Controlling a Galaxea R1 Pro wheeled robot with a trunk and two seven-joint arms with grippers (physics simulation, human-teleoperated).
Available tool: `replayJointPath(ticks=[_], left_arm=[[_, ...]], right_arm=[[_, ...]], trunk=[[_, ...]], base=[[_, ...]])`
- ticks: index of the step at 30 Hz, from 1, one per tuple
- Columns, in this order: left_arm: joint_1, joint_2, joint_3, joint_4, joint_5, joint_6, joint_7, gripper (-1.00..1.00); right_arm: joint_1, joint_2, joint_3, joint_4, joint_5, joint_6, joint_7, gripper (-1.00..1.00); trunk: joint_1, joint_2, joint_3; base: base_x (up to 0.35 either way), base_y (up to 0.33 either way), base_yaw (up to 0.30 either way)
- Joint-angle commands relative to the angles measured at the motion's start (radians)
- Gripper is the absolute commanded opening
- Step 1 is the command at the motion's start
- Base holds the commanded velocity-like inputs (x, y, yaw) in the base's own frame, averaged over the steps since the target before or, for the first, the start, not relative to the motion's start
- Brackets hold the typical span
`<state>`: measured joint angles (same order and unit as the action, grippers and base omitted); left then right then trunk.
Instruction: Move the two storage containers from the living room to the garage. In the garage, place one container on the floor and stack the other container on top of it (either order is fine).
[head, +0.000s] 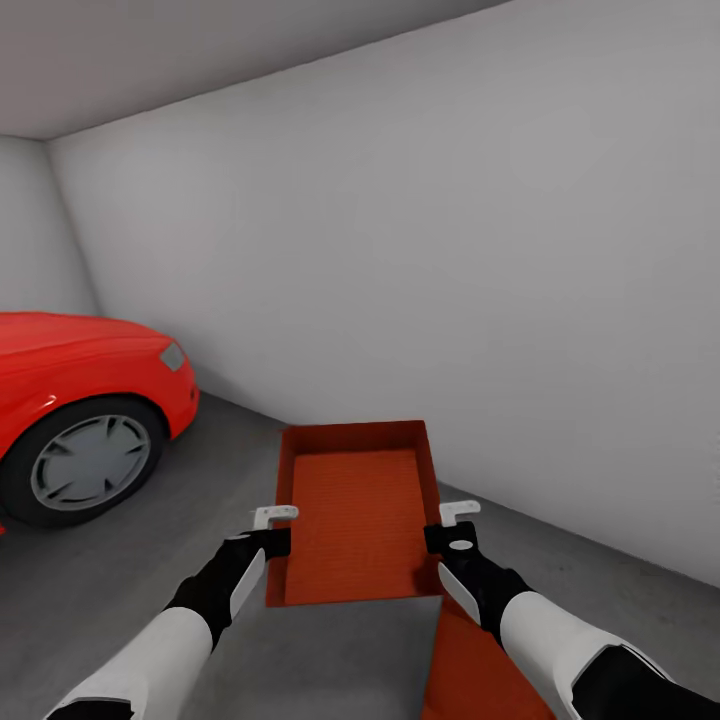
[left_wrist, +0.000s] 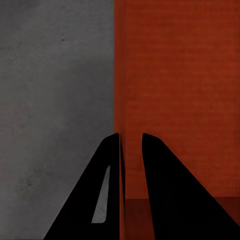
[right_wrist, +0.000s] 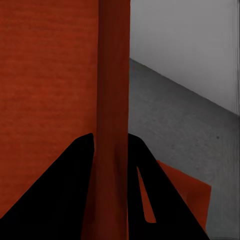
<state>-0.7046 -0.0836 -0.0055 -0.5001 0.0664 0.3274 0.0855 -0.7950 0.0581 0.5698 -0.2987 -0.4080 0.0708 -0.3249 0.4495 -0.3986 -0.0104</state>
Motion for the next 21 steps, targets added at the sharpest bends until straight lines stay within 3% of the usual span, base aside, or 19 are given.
replayJointPath(ticks=[1, 21], left_arm=[[0.0, -0.001, -0.019, -0.003, 0.006, 0.005, 0.011, -1.0], [0.0, -0.002, -0.019, -0.003, 0.005, 0.007, 0.011, -1.0]], right_arm=[[-0.001, 0.0, 0.013, 0.001, -0.011, 0.007, -0.009, -1.0], [-0.001, 0.0, 0.013, 0.001, -0.011, 0.007, -0.009, -1.0]], trunk=[[0.0, -0.001, -0.001], [0.0, -0.001, -0.001]], base=[[0.006, 0.0, -0.249], [0.0, 0.0, -0.249]])
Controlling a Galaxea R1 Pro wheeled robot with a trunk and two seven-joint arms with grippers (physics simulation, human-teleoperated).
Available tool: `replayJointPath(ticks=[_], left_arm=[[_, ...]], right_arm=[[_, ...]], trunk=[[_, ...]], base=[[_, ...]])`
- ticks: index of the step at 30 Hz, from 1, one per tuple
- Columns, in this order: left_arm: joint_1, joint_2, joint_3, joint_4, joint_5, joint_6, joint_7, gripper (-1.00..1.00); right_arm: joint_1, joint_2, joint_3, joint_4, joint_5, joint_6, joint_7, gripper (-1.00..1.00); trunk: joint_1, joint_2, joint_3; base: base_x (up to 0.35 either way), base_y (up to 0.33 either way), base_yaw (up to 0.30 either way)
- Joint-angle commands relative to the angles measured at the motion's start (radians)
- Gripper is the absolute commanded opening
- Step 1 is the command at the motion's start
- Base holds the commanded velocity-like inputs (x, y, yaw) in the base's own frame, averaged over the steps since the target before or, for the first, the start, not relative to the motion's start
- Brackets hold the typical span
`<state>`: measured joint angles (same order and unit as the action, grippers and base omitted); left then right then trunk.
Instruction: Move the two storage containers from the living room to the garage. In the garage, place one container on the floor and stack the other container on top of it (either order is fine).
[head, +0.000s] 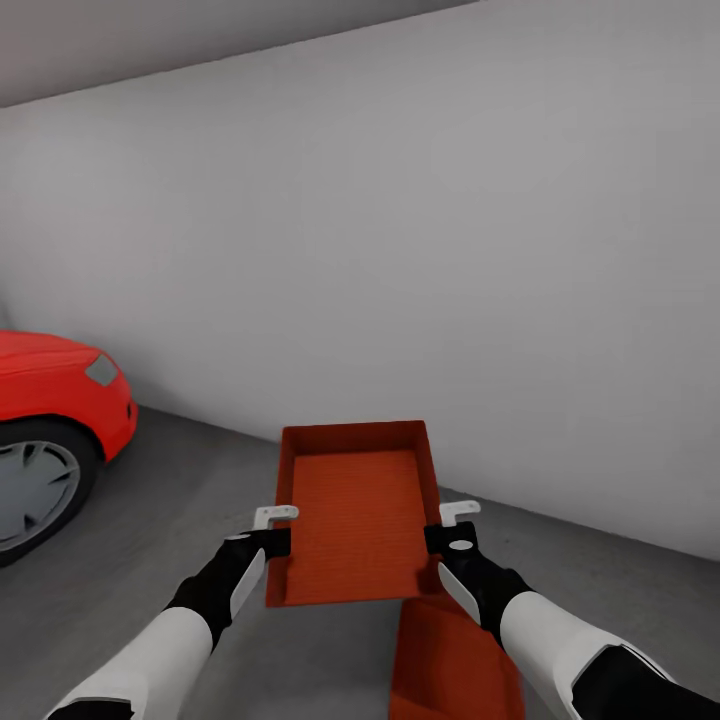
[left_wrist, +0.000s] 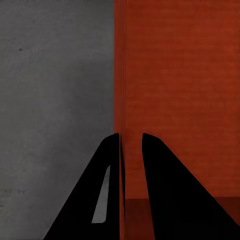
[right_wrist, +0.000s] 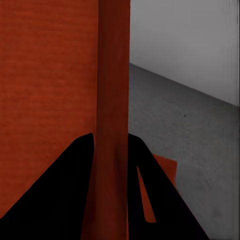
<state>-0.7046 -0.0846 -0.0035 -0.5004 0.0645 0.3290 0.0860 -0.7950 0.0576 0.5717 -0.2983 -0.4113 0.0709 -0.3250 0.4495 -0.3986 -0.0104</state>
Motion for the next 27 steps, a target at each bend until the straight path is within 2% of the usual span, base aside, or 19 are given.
replayJointPath(ticks=[1, 15, 27], left_arm=[[0.001, -0.001, -0.021, -0.003, 0.007, 0.005, 0.011, -1.0], [0.001, -0.001, -0.02, -0.003, 0.006, 0.007, 0.015, -1.0], [0.001, -0.001, -0.021, 0.003, 0.006, 0.005, 0.014, -1.0]], right_arm=[[-0.001, 0.0, 0.011, 0.001, -0.008, 0.007, -0.009, -1.0], [-0.001, 0.0, 0.011, 0.001, -0.008, 0.007, -0.009, -1.0], [-0.001, 0.0, 0.011, 0.001, -0.008, 0.007, -0.009, -1.0]], trunk=[[0.0, -0.001, -0.001], [0.0, -0.001, -0.001], [0.0, -0.001, -0.001]], base=[[0.0, 0.0, -0.249], [0.013, 0.0, -0.249], [0.282, 0.0, -0.249]])
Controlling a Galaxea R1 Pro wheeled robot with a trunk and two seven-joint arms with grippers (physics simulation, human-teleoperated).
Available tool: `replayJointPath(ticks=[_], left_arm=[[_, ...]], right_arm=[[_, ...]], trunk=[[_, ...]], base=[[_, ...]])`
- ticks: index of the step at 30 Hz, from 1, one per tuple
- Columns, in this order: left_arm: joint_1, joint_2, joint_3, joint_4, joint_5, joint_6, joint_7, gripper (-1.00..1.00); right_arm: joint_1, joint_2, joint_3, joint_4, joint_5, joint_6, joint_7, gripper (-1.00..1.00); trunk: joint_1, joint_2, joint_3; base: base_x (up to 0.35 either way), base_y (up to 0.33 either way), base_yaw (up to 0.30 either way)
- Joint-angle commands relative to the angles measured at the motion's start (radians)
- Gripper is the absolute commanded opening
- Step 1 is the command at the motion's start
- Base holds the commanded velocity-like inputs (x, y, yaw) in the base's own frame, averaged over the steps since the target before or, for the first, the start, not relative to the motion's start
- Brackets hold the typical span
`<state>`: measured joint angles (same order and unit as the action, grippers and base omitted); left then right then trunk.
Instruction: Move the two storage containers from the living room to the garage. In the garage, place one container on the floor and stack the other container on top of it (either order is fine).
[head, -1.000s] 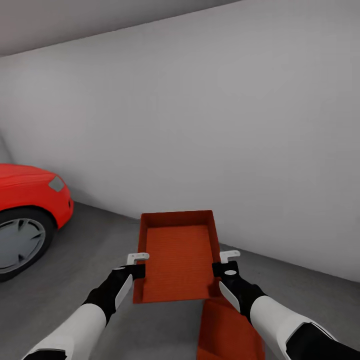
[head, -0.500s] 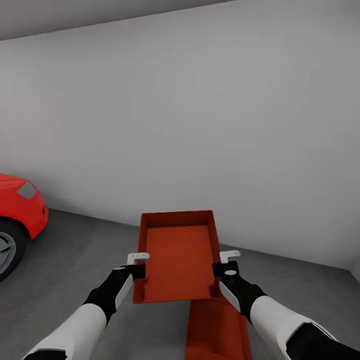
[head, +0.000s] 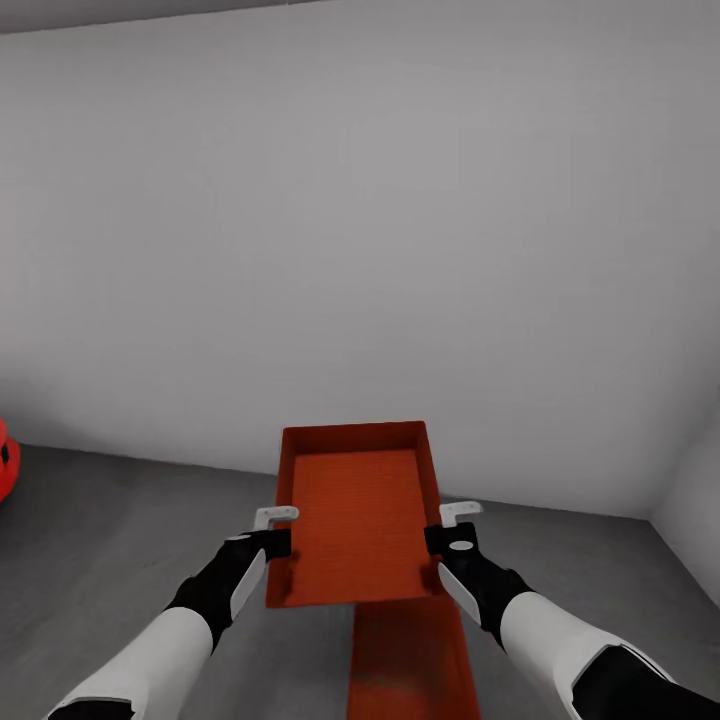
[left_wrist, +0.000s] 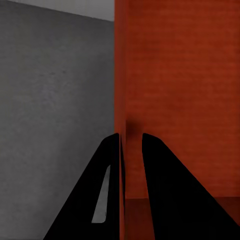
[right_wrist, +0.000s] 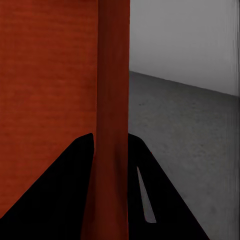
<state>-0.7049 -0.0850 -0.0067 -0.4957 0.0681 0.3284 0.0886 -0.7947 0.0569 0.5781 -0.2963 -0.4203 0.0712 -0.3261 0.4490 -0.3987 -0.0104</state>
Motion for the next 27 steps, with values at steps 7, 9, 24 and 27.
replayJointPath(ticks=[7, 9, 24, 27], left_arm=[[0.001, -0.001, -0.018, -0.001, 0.003, 0.005, 0.011, -1.0], [0.001, -0.001, -0.018, -0.002, 0.003, 0.005, 0.011, -1.0], [0.001, -0.001, -0.017, -0.009, 0.003, 0.006, 0.012, -1.0], [0.001, -0.001, -0.015, -0.009, 0.003, 0.006, 0.013, -1.0]], right_arm=[[-0.001, 0.001, 0.005, -0.001, 0.002, 0.007, -0.008, -1.0], [-0.001, 0.001, 0.005, -0.001, 0.002, 0.007, -0.008, -1.0], [-0.001, 0.001, 0.005, -0.001, 0.002, 0.007, -0.008, -1.0], [-0.001, 0.001, 0.004, -0.001, 0.002, 0.007, -0.008, -1.0]], trunk=[[0.001, -0.001, -0.001], [0.001, -0.001, -0.001], [0.001, -0.001, -0.001], [0.001, -0.001, -0.001]], base=[[0.32, 0.0, -0.249], [0.32, 0.0, -0.249], [0.154, 0.0, -0.177], [0.002, 0.0, -0.008]])
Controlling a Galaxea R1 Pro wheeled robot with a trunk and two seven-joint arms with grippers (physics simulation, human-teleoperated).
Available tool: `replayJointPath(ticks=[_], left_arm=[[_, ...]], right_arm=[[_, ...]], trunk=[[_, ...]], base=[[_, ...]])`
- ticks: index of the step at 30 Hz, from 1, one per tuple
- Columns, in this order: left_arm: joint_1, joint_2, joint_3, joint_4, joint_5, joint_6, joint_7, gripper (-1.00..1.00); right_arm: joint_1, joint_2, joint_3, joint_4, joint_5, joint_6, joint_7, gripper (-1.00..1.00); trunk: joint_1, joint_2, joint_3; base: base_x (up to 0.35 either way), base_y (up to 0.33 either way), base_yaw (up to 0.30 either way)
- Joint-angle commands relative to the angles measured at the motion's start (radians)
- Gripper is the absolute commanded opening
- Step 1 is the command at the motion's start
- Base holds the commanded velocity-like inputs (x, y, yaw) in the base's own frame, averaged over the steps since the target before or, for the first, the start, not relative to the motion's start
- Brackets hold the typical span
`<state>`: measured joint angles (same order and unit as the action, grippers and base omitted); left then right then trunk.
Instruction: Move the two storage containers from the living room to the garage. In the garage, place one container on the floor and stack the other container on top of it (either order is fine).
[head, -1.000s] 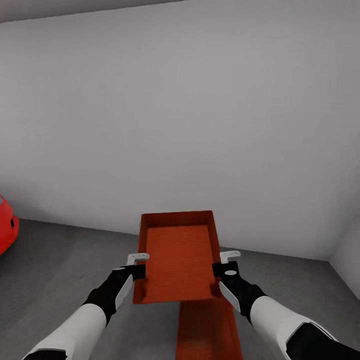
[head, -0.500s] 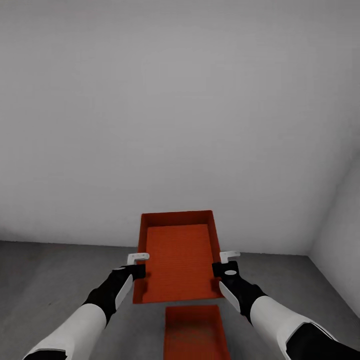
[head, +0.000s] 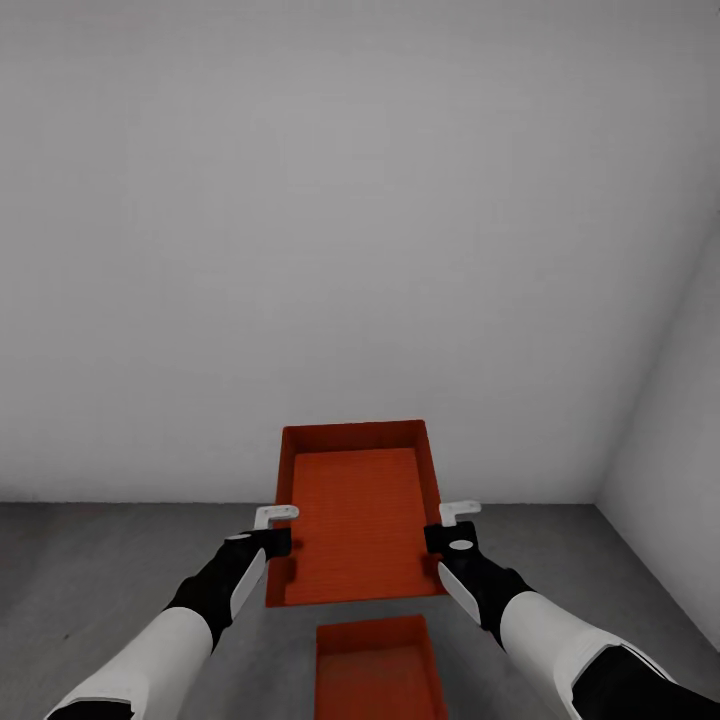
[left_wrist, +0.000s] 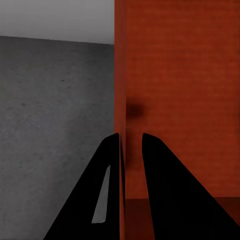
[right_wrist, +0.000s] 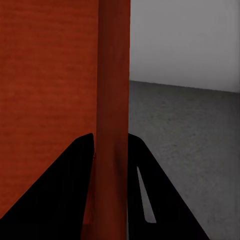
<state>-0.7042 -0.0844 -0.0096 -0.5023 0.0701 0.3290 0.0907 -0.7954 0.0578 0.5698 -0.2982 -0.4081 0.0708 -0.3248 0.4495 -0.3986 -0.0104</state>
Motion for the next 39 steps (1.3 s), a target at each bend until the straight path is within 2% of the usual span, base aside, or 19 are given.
replayJointPath(ticks=[1, 7, 23, 39], left_arm=[[0.0, -0.001, -0.011, -0.002, 0.001, 0.005, 0.012, -1.0], [0.0, -0.002, -0.009, -0.002, 0.001, 0.007, 0.013, -1.0], [0.0, -0.002, -0.012, -0.001, 0.001, 0.004, 0.012, -1.0], [0.0, -0.002, -0.012, -0.002, 0.002, 0.004, 0.012, -1.0]], right_arm=[[-0.001, 0.0, 0.013, 0.001, -0.011, 0.007, -0.01, -1.0], [-0.001, 0.0, 0.013, 0.001, -0.011, 0.007, -0.01, -1.0], [-0.001, 0.0, 0.013, 0.001, -0.011, 0.007, -0.01, -1.0], [-0.001, 0.0, 0.013, 0.001, -0.011, 0.007, -0.01, -1.0]], trunk=[[0.0, -0.001, -0.001], [0.0, -0.001, -0.001], [0.0, -0.001, -0.001], [0.0, -0.001, -0.001]], base=[[0.001, 0.0, -0.003], [0.022, -0.019, 0.0], [0.142, -0.218, 0.0], [0.007, -0.011, 0.0]])
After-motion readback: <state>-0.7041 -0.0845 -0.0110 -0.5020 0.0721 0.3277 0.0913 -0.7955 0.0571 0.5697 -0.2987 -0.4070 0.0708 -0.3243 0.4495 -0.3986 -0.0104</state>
